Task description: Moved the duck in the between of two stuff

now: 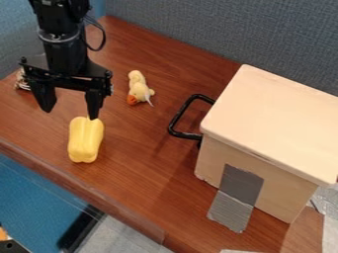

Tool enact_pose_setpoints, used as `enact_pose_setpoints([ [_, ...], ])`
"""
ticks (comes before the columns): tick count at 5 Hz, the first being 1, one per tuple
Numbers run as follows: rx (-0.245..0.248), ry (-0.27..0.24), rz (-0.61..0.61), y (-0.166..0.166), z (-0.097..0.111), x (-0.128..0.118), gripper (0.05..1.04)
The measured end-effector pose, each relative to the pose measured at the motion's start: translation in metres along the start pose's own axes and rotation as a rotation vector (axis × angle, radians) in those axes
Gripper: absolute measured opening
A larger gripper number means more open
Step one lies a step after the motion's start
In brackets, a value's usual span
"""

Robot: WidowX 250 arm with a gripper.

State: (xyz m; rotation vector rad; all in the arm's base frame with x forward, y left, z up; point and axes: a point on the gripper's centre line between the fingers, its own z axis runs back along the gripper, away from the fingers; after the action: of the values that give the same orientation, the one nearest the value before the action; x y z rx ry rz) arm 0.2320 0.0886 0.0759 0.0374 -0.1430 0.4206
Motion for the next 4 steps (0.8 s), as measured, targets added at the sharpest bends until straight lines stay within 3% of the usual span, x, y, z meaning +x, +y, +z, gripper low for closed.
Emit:
enact_pose_setpoints([
  [1,-0.003,0.023,0.008,-0.001,-0.005,-0.003,1.000],
  [2,-0.019,0.037,0.025,-0.011,-0.017,0.016,1.000],
  [3,-0.015,0.031,0.034,-0.019,-0.027,0.039,1.000],
  [4,-0.026,-0.019,0.048,-0.031,-0.034,0.072,1.000],
])
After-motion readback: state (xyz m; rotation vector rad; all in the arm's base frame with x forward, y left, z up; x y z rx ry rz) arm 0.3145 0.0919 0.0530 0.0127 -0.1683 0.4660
